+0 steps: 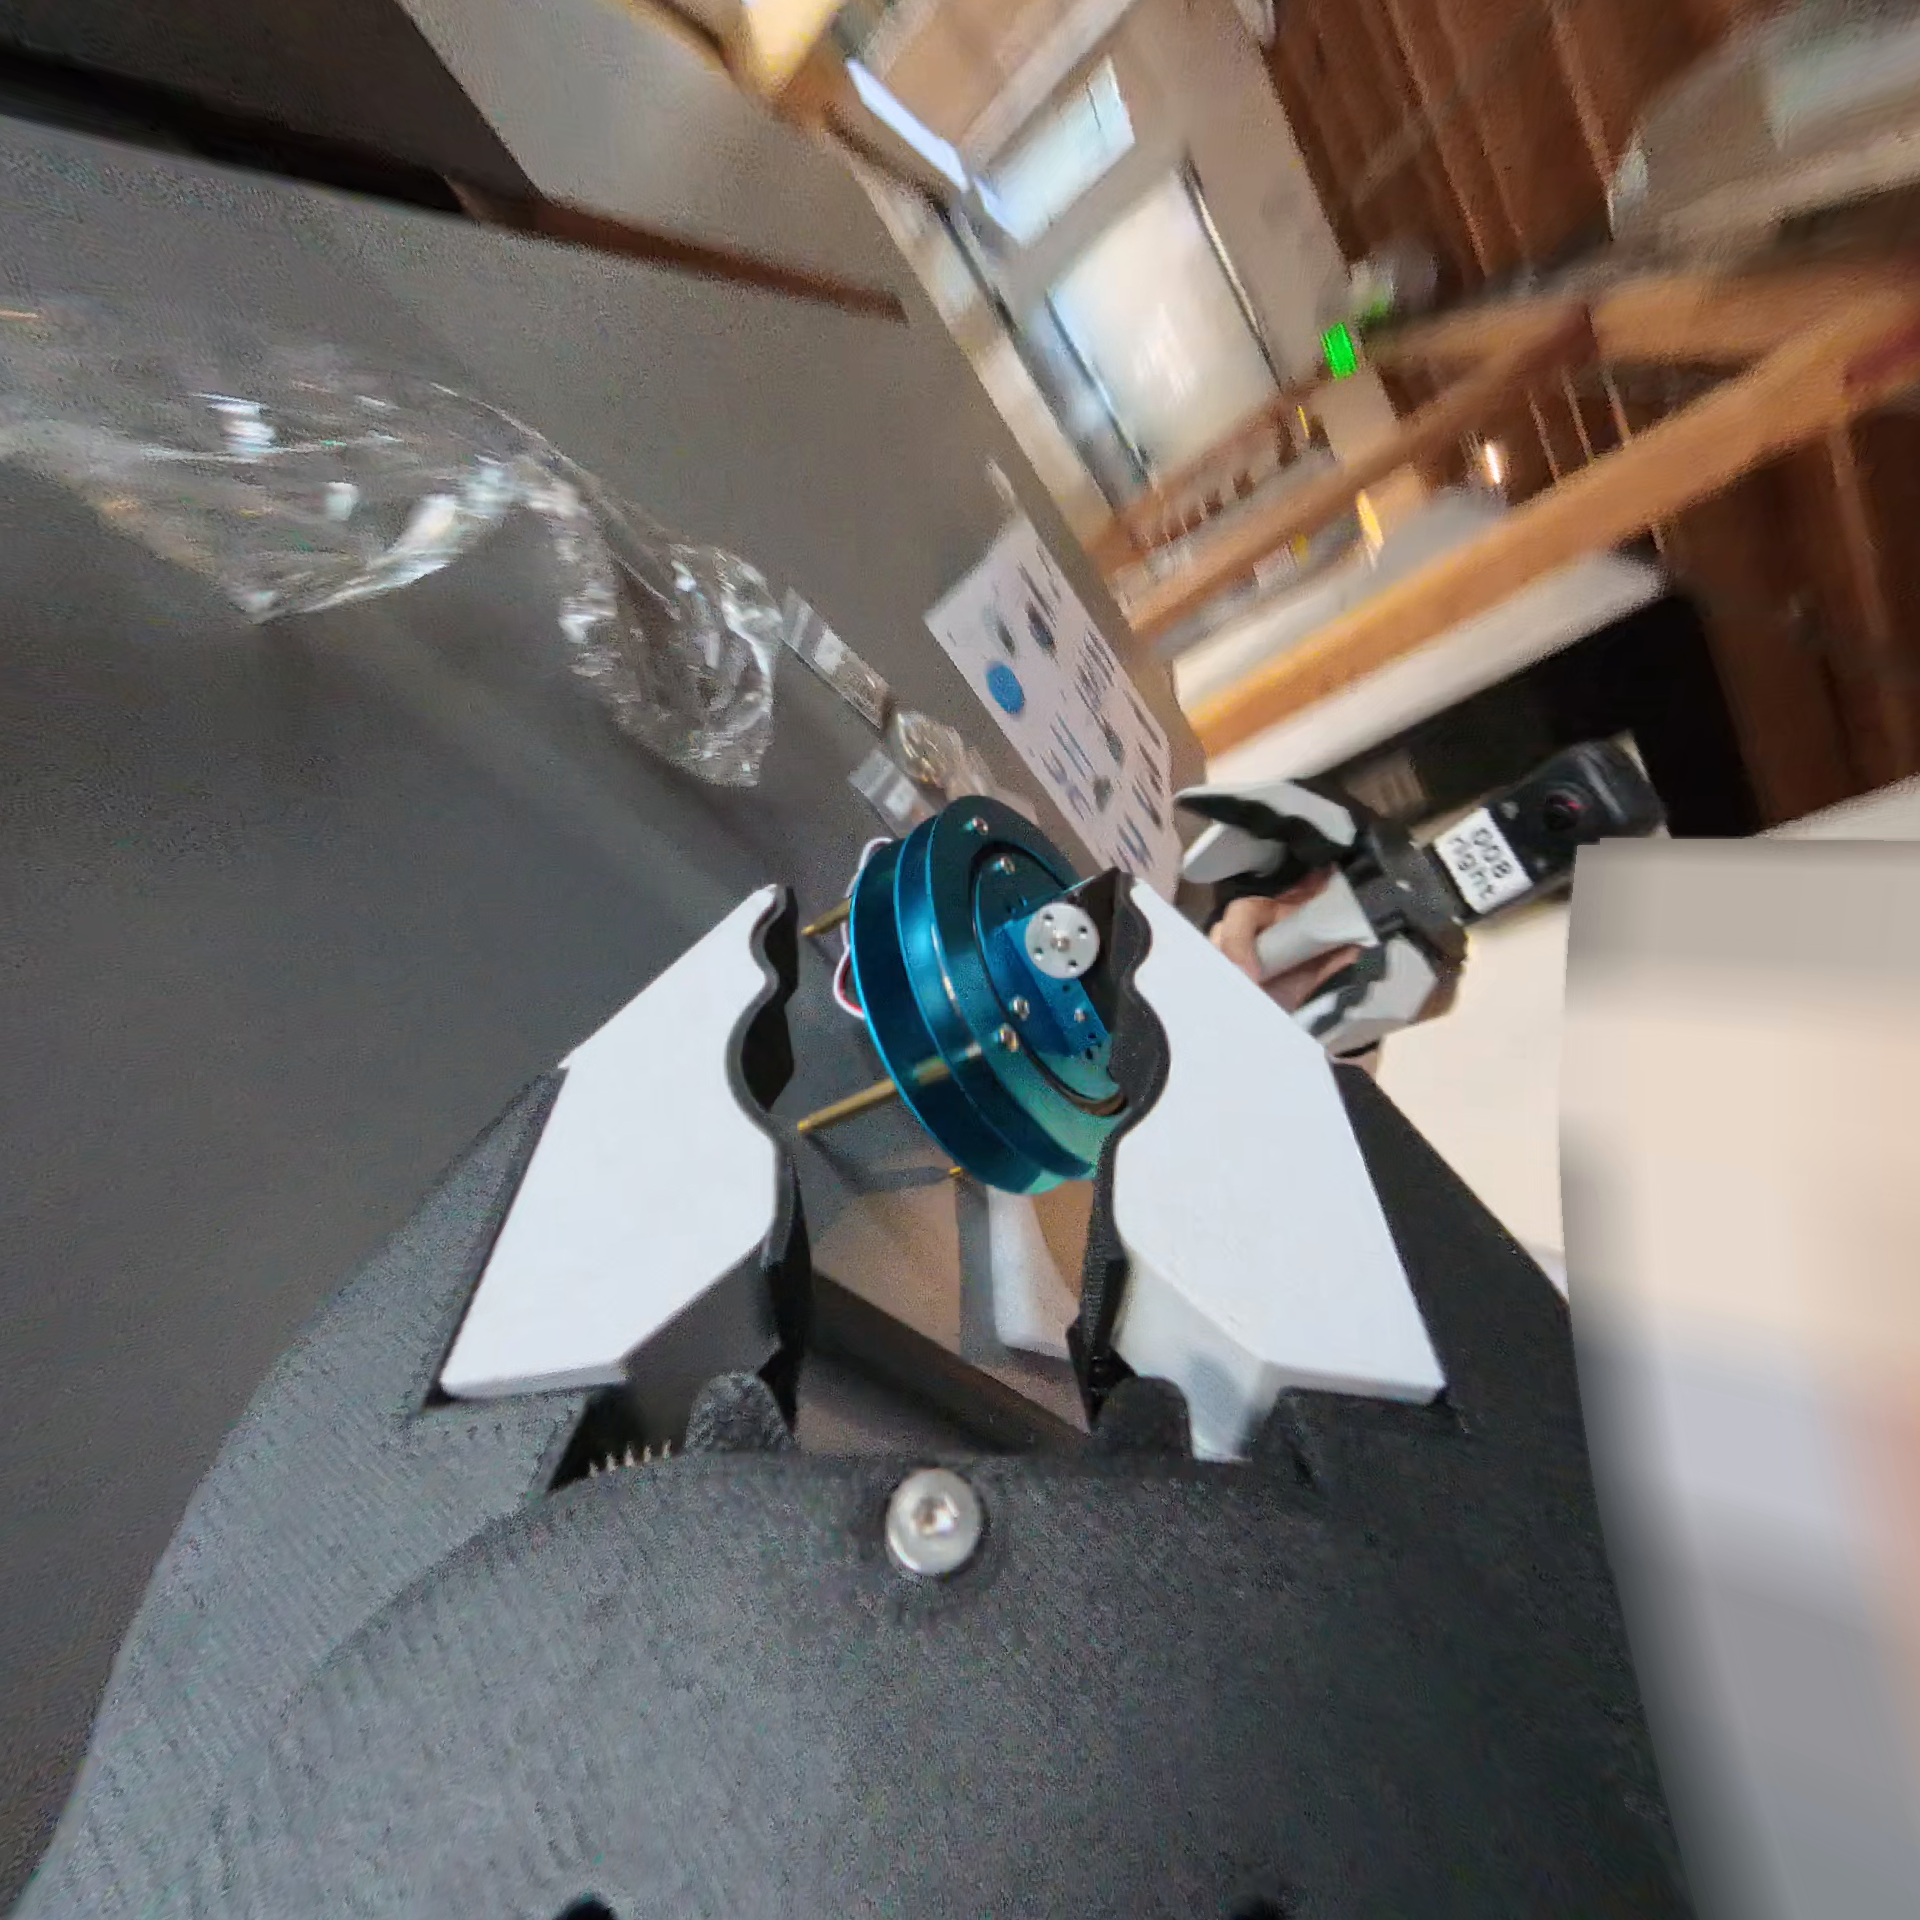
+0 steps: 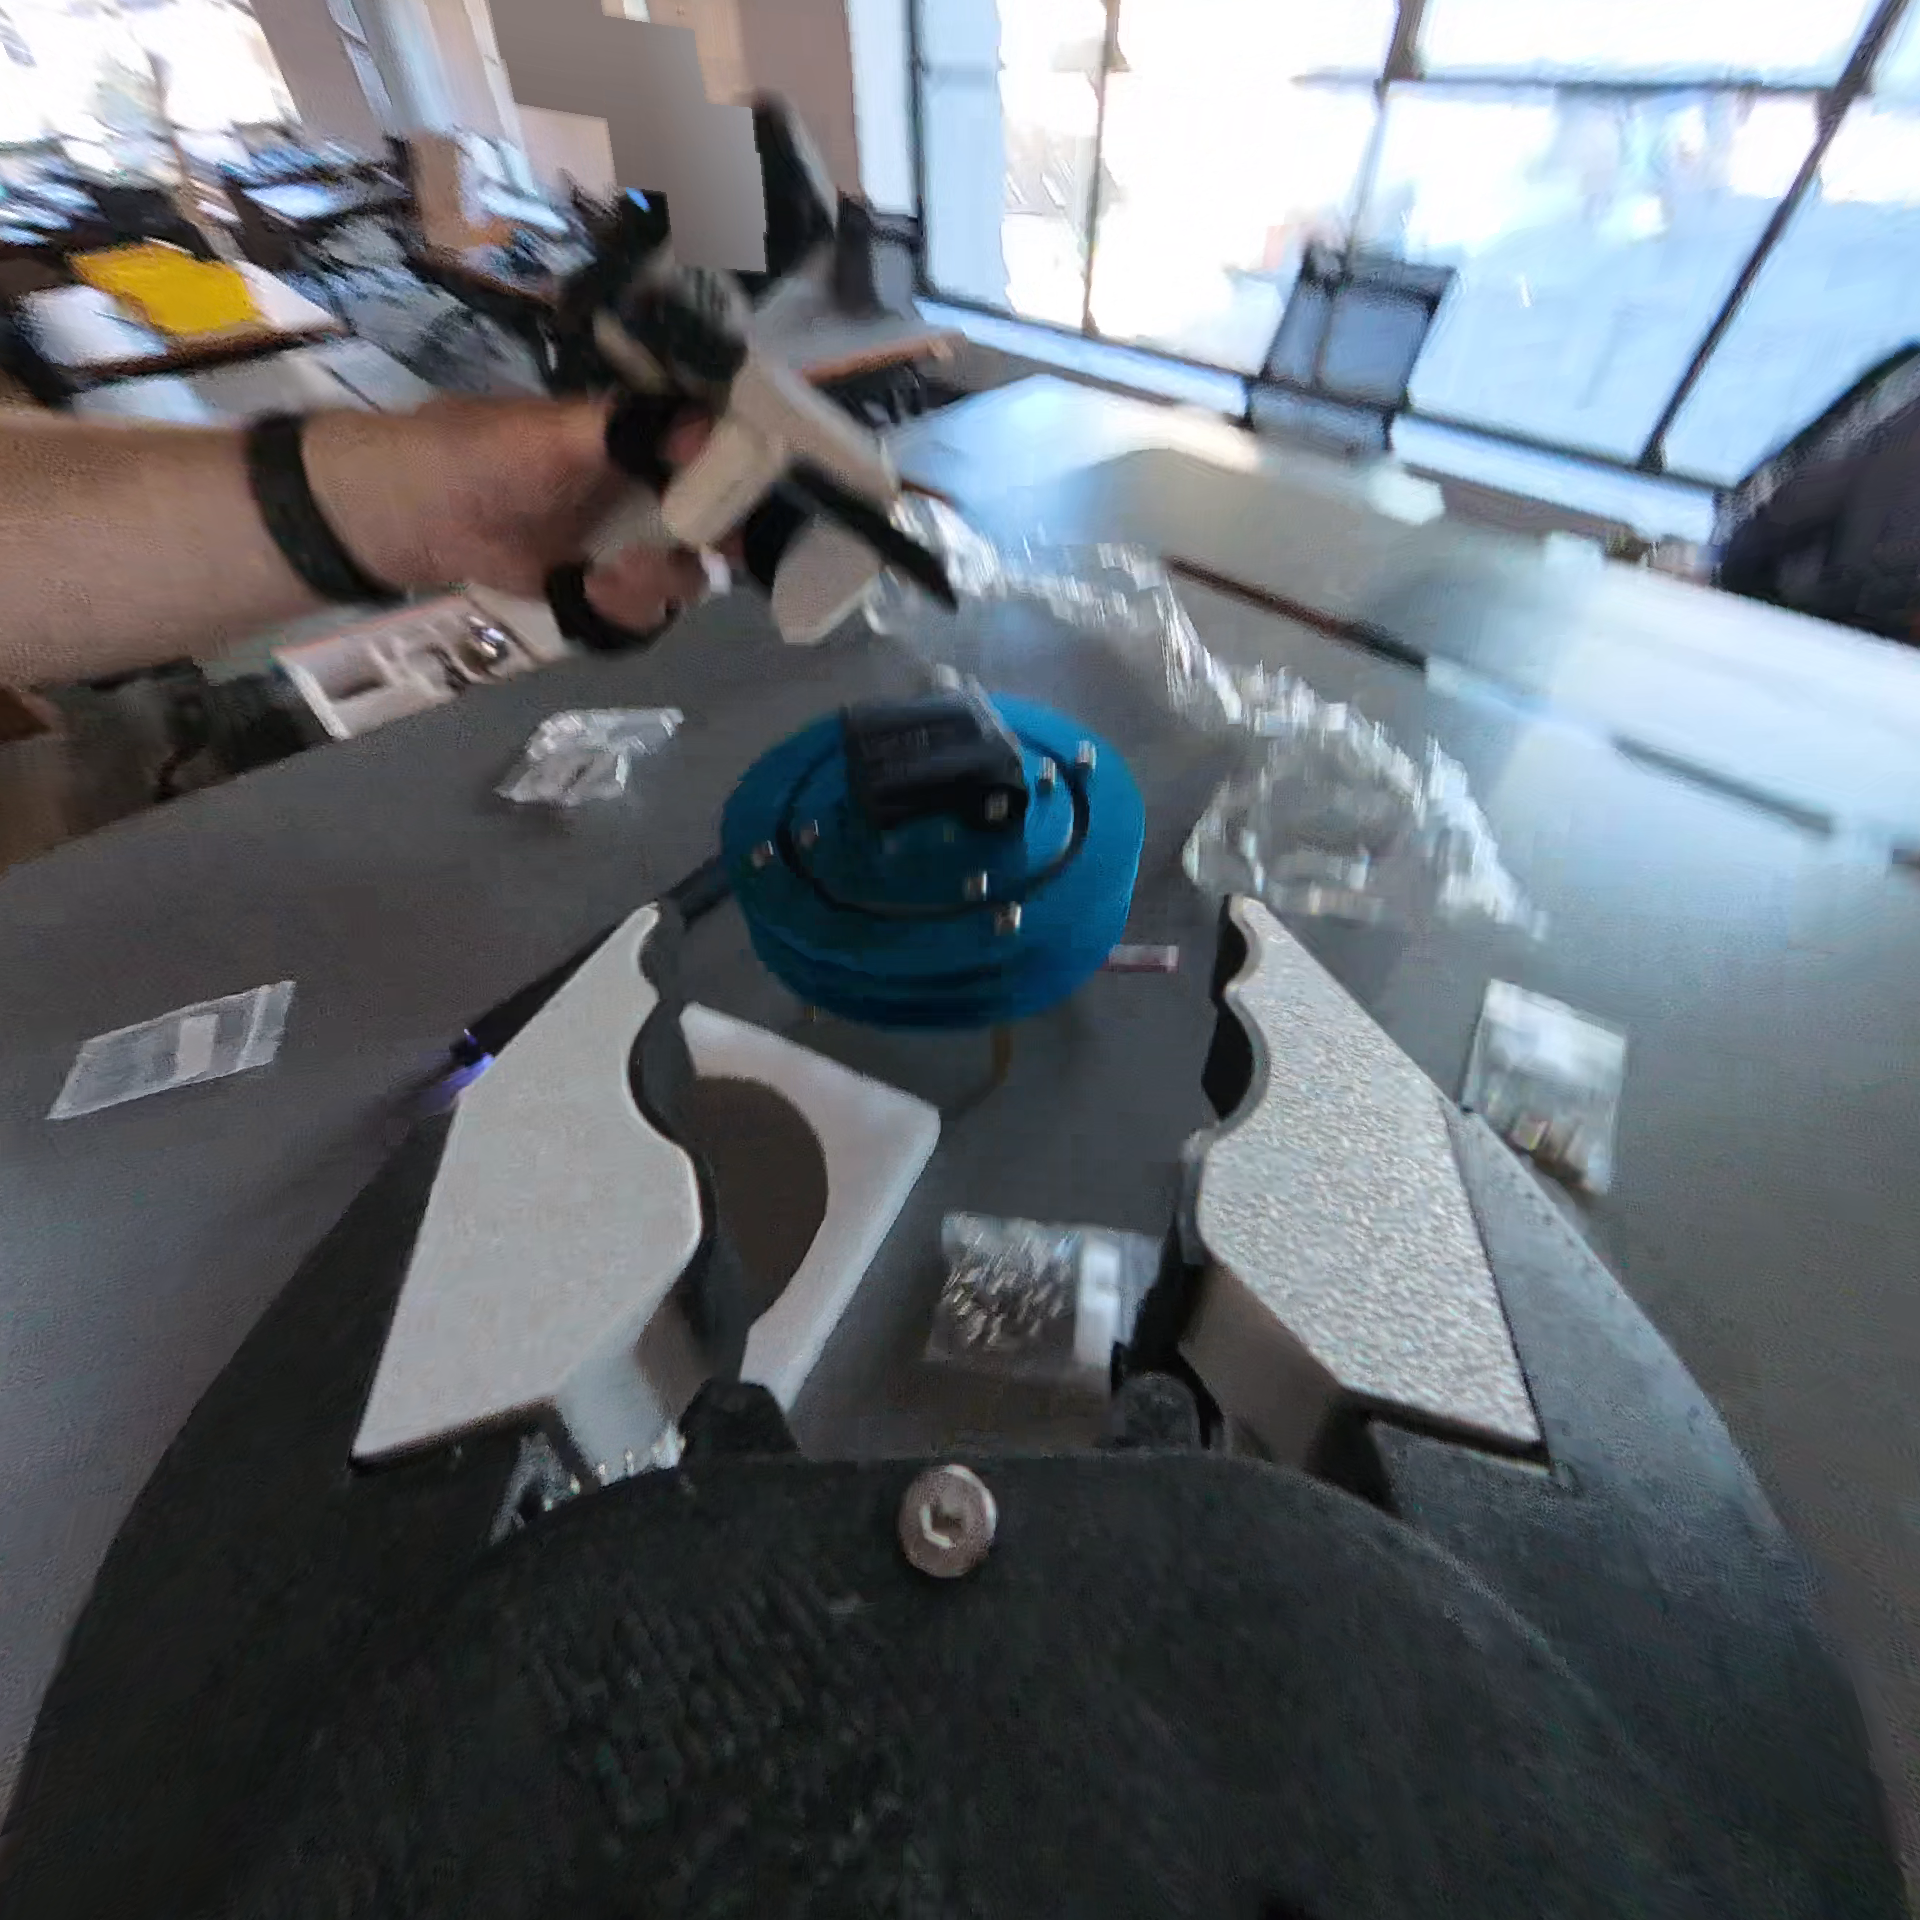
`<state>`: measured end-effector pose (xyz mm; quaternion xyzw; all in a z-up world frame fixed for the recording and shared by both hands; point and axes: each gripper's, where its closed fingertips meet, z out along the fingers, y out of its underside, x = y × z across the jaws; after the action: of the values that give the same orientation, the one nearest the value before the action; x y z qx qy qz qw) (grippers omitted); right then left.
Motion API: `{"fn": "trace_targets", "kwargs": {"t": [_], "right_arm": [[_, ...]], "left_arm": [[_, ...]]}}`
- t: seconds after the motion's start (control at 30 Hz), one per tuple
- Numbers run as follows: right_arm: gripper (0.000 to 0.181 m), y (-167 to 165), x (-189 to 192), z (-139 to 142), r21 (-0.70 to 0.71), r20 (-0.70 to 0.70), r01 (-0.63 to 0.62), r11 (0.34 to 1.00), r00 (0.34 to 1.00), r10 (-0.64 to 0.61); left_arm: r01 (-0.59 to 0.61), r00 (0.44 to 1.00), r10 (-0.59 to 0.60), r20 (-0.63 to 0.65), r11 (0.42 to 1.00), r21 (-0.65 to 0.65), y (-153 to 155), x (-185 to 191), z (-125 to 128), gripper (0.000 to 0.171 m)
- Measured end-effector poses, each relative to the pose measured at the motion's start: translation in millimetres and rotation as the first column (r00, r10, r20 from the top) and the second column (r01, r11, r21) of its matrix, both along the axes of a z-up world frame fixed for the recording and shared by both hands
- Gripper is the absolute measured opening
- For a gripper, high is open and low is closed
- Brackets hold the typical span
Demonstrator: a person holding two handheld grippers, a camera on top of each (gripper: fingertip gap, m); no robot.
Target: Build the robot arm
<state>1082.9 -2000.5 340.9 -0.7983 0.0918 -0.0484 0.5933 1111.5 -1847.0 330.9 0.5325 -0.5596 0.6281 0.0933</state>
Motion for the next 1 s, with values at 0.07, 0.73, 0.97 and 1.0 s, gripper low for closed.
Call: {"fn": "trace_targets", "kwargs": {"t": [0.07, 0.73, 0.97, 1.0], "right_arm": [[0.093, 1, -10, -28, -0.065, -0.161, 0.057, 0.996, 0.985, -0.067], [0.064, 33, -30, -47, 0.236, -0.812, 0.386, 0.892, 0.582, -0.036], [0.042, 33, -17, -56, 0.211, -0.847, 0.378, 0.901, 0.531, -0.024], [0.039, 32, -15, -56, 0.211, -0.853, 0.372, 0.904, 0.522, -0.016]], "left_arm": [[0.165, 0.982, -0.163, -0.092, 0.986, 0.013, -16, 14, -12, 0.061], [0.462, 0.822, -0.519, -0.234, 0.849, -0.258, -38, 21, -54, 0.052], [0.489, 0.796, -0.564, -0.221, 0.813, -0.316, -52, 12, -43, 0.029], [0.484, 0.804, -0.553, -0.219, 0.823, -0.298, -51, 12, -43, 0.029]]}}
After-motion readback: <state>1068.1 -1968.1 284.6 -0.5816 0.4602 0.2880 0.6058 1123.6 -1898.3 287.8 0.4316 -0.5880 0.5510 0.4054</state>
